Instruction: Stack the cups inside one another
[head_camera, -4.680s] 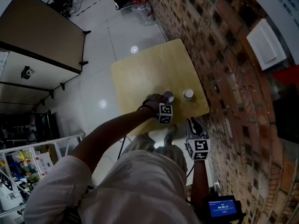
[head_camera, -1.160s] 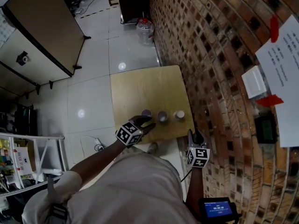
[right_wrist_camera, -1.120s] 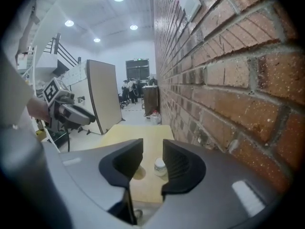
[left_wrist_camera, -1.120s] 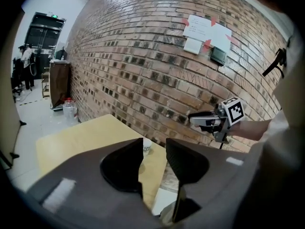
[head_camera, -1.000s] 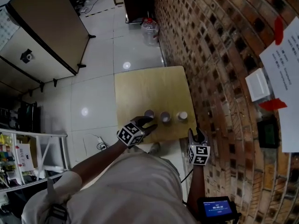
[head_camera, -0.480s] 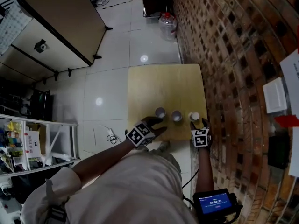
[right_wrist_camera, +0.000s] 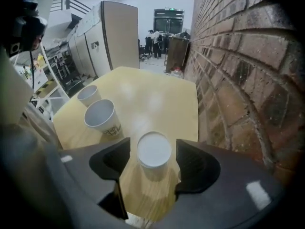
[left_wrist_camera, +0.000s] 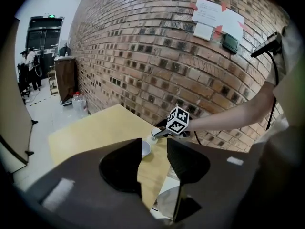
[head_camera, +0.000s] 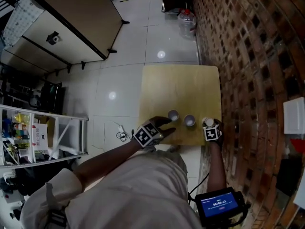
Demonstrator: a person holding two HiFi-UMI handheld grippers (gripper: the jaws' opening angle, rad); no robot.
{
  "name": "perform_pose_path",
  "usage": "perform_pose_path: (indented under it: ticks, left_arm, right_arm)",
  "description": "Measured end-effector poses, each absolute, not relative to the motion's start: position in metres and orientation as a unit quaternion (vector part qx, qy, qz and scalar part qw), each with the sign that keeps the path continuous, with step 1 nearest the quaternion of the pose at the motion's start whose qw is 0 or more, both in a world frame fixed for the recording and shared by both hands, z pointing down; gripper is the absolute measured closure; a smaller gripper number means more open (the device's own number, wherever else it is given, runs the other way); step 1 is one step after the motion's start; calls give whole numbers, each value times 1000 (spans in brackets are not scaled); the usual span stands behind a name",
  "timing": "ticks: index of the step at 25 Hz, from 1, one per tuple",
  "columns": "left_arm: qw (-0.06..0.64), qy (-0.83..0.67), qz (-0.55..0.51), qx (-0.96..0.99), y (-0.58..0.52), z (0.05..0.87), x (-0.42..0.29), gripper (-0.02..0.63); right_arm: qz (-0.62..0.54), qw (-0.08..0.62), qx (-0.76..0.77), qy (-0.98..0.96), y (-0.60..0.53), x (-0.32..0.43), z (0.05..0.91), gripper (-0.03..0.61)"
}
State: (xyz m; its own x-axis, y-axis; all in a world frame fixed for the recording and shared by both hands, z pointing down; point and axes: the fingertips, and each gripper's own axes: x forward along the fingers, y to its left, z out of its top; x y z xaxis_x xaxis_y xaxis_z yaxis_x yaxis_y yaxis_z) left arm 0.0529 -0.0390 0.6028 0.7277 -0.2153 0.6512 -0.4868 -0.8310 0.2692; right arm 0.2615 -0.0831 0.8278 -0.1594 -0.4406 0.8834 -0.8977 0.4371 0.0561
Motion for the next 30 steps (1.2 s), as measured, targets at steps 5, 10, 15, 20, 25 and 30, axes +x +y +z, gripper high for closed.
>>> perform_pose_path:
  ticks: [5, 10, 15, 20, 25, 30]
  left_arm:
    - [223, -204, 319, 898, -45, 607, 42, 431]
    - [221, -210, 327, 895, -50, 608, 37, 431]
    - [219, -204, 330, 895, -50, 608, 38, 431]
    - [224, -192, 311, 903, -56, 604, 52, 430]
    - [236, -166, 298, 910, -57, 599, 63, 414]
    - [238, -135, 283, 919, -62, 594, 93, 396]
  right_arm:
    - [288, 458, 464, -702, -81, 262, 850, 278]
    - [297, 458, 480, -687, -81, 267, 856, 296]
    - [284, 421, 504, -699, -82, 263, 828, 298]
    - [258, 328, 554, -720, -83, 263, 767, 299]
    - [231, 245, 575, -745, -69, 249, 695, 299]
    - [217, 181, 583, -762, -59, 242, 651, 299]
